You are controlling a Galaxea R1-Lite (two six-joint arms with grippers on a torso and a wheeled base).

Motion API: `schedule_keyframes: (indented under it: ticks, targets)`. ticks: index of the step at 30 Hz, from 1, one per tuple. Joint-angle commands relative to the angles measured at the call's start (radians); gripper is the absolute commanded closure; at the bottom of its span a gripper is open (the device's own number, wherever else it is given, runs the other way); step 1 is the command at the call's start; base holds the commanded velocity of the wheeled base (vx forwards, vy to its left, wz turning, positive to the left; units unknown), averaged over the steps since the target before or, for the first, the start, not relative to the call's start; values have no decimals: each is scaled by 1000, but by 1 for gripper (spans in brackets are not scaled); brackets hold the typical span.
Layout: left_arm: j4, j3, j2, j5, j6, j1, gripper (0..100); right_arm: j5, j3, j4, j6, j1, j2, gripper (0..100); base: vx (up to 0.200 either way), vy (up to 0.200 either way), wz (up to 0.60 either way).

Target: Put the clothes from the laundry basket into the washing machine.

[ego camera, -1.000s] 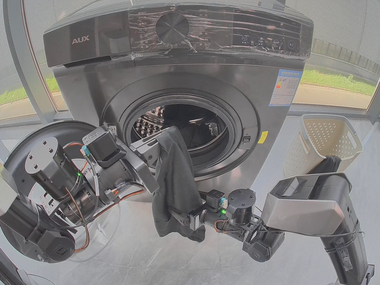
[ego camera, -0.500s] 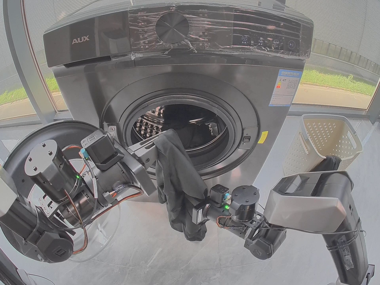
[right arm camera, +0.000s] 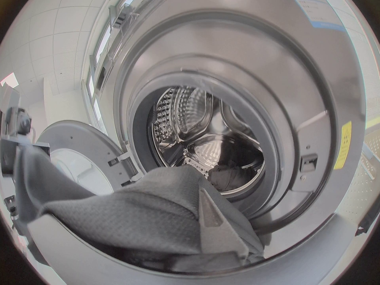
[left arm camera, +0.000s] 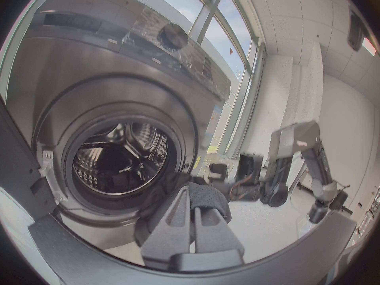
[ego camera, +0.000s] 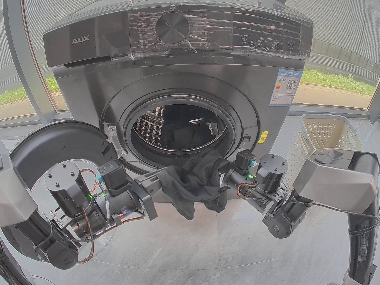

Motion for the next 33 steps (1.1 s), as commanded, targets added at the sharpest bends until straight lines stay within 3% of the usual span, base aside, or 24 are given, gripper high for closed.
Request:
schedule_keyframes:
  ticks: [1, 3, 6, 7, 10, 13, 22, 25, 33]
  targets:
    - [-2, 37, 77, -1, 40, 22, 100, -6, 4, 0, 0, -5, -70, 100, 0, 0, 0]
    - [-2, 36, 103, 2, 64, 37, 100, -12, 4, 2, 0, -3, -79, 100, 0, 0, 0]
    - [-2, 36, 122, 8, 69, 43, 100, -12, 4, 2, -2, -2, -82, 100, 0, 0, 0]
    - [-2, 37, 128, 8, 70, 45, 0, -12, 6, 2, 0, -2, -84, 100, 0, 0, 0]
    - [-2, 43, 143, 8, 83, 56, 0, -12, 6, 2, -2, -8, -87, 100, 0, 0, 0]
    - [-2, 39, 145, 10, 70, 57, 0, -12, 21, 2, -2, -8, -87, 100, 0, 0, 0]
    - [-4, 48, 143, -7, 87, 51, 0, -18, 47, 20, 1, -3, -73, 100, 0, 0, 0]
    - [-4, 79, 142, -7, 90, 48, 0, -50, 38, 28, 1, 1, -73, 100, 0, 0, 0]
    - [-4, 93, 184, -4, 121, 66, 0, -55, 15, 39, -2, -74, -73, 100, 0, 0, 0]
